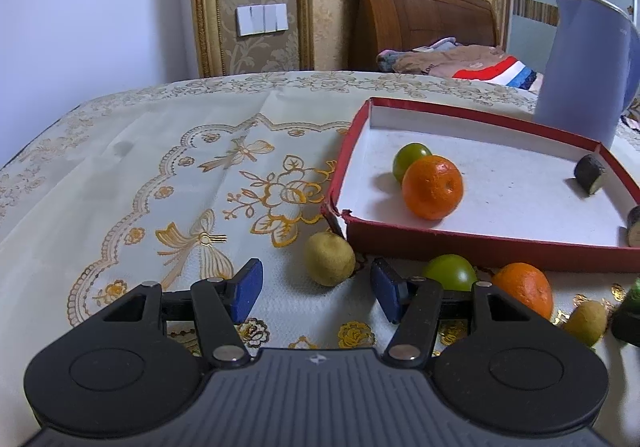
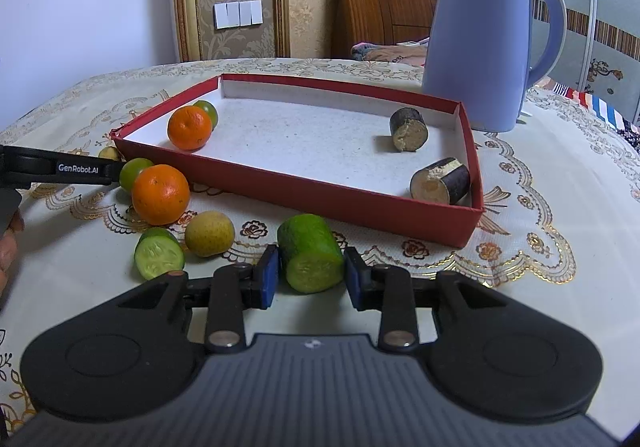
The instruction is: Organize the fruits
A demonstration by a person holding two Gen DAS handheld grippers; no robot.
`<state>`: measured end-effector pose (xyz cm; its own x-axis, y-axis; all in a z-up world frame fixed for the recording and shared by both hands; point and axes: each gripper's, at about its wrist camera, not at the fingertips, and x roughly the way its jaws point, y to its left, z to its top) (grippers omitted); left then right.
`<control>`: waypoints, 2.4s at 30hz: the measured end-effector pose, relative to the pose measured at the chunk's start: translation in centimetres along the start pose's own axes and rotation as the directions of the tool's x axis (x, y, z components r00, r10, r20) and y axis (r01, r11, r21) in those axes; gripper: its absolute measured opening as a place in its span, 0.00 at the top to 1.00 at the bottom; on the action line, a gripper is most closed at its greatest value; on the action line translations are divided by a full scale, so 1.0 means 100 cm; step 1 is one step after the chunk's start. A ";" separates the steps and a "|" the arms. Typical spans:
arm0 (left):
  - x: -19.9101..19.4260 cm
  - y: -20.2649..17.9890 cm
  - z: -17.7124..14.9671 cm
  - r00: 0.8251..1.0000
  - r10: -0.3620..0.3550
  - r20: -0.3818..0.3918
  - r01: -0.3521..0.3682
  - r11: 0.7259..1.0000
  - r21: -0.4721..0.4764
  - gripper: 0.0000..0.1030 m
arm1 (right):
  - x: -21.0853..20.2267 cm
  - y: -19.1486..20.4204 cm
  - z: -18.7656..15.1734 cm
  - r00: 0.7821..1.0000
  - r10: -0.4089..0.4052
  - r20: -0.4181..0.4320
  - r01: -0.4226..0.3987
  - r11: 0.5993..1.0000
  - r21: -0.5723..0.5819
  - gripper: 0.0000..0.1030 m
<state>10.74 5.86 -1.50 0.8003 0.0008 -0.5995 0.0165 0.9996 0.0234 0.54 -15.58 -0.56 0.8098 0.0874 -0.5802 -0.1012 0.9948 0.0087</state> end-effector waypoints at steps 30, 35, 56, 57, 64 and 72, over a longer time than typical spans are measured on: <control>-0.006 -0.007 -0.005 0.999 -0.032 0.017 0.031 0.998 0.059 0.71 | 0.001 -0.001 0.000 1.000 0.001 0.000 -0.001 1.000 0.002 0.69; -0.011 -0.005 -0.007 0.999 -0.024 0.028 0.022 0.999 0.048 0.71 | 0.000 -0.002 0.000 1.000 0.004 0.004 -0.004 1.000 0.008 0.70; -0.049 -0.011 -0.005 0.994 0.010 0.107 -0.017 0.998 0.057 0.71 | -0.033 -0.023 0.022 0.976 -0.082 0.203 0.076 0.996 0.038 0.70; -0.050 -0.014 -0.002 0.994 0.000 0.109 -0.007 0.998 0.062 0.71 | -0.031 -0.027 0.027 0.974 -0.093 0.206 0.086 0.995 0.042 0.70; -0.032 -0.043 0.024 0.994 -0.056 0.093 0.050 0.996 0.068 0.71 | 0.007 -0.050 0.047 0.992 -0.085 0.096 0.076 0.993 0.093 0.70; 0.001 -0.077 0.038 0.995 -0.073 0.063 0.066 0.992 0.107 0.71 | 0.034 -0.041 0.053 0.995 -0.088 0.050 0.085 0.995 0.050 0.70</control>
<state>12.98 -1.93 1.28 0.8333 -0.0737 -0.5480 0.1331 0.9887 0.0695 6.78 -19.08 1.75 0.8432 0.0022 -0.5376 -0.0026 1.0000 -0.0001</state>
